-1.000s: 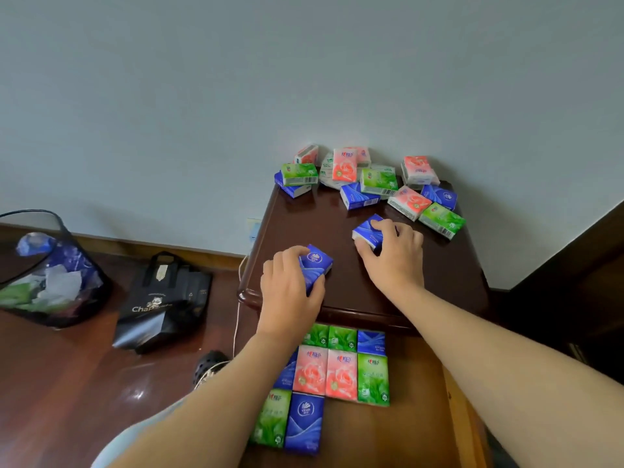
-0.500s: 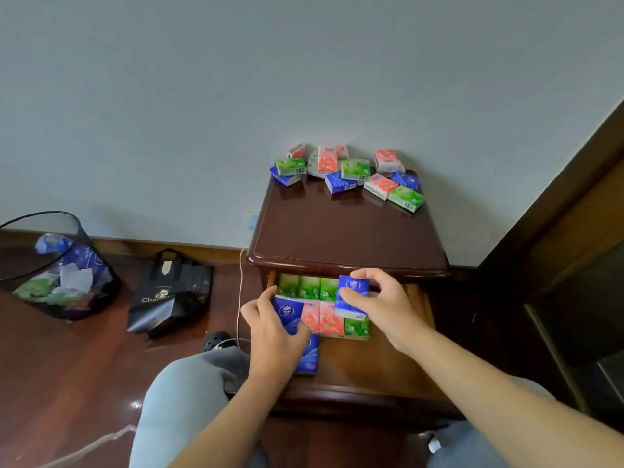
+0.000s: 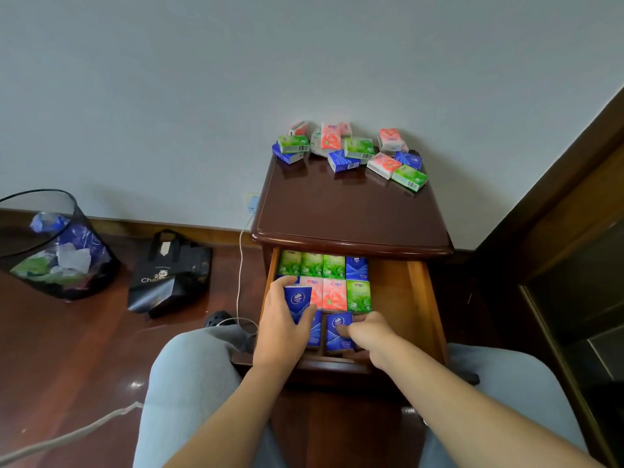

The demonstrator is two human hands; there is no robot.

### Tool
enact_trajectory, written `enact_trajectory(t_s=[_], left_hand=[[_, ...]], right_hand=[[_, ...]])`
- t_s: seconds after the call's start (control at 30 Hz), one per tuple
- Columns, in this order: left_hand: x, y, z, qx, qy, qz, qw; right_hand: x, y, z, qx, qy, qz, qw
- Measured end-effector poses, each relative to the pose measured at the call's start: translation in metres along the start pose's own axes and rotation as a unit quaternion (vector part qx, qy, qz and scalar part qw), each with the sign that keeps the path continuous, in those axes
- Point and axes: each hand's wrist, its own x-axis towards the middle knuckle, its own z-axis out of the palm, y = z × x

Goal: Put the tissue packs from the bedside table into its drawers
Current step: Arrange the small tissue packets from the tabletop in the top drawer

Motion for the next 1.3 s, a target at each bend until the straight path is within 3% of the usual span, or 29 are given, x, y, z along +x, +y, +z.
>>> enact_trajectory(t_s=[0.4,0.7,1.0,1.07,1.2,1.3], left_hand=[[0.002,-0.005,0.001,0.009,0.0,0.011,1.0],[0.002,-0.003,0.0,-0.015,-0.021,-0.028,0.999],[0.001,0.004,-0.002,0.022,-0.041,-0.059,0.997],[0.001,0.008,-0.001,0.036,-0.047,-0.06,0.996],[-0.001,0.019,0.012,0.008,-0.023,-0.04,0.999],[-0.004,0.026,0.027,-0.04,-0.048,-0.025,0.998]], right_hand=[[0.015,0.008,0.016,-0.026,0.066,-0.003,0.997],[0.014,0.007,0.02,-0.039,0.083,0.002,0.996],[0.006,0.001,0.01,-0.12,0.125,-0.064,0.983],[-0.004,-0.005,0.005,-0.053,0.082,-0.104,0.99],[-0.025,-0.016,-0.007,0.015,-0.081,-0.176,0.981],[-0.032,-0.016,-0.016,0.011,-0.095,-0.196,0.976]])
